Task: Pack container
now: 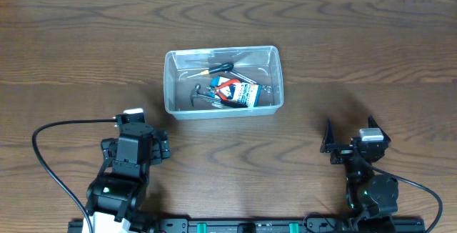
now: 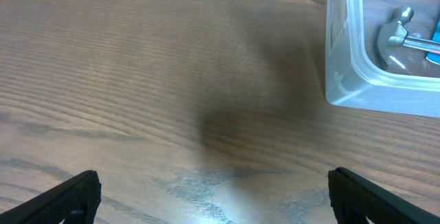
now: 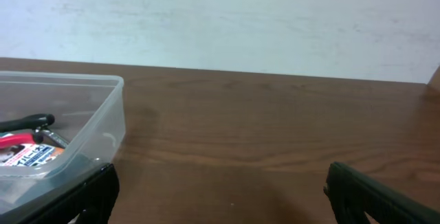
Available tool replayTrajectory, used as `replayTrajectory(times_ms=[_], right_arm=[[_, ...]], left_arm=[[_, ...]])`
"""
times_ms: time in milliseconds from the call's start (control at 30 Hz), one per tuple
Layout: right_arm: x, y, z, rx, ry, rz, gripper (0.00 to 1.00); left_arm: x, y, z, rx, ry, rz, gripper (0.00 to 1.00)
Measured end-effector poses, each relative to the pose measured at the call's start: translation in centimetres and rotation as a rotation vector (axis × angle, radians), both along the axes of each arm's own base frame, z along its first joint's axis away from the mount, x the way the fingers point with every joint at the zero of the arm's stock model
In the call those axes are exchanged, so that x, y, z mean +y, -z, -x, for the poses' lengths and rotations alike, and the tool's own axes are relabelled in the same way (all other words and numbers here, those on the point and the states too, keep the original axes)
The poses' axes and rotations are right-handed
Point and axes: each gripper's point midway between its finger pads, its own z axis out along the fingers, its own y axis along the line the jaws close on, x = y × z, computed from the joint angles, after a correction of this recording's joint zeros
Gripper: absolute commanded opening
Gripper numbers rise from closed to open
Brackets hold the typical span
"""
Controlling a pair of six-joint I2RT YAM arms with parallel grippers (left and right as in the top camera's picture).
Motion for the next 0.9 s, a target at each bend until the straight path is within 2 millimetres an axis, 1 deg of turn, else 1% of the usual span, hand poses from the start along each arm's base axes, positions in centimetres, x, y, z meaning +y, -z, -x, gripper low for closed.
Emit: replayTrajectory(times_ms=[700,800,900], right_arm=[[0.2,0.0,0.0,0.001,-0.014,-0.001,0.99],[0.2,0.0,0.0,0.001,-0.014,-0.001,0.99],[0.2,0.0,0.0,0.001,-0.014,-0.001,0.99]], left_arm=[[0.0,-0.1,0.0,-0.004,0.000,0.001,0.98],[0.2,-0.8,0.1,-0.041,-0.007,0.009,0.98],[0.9,-2.9,0.6,-0.143,-0.034,0.030,0.98]])
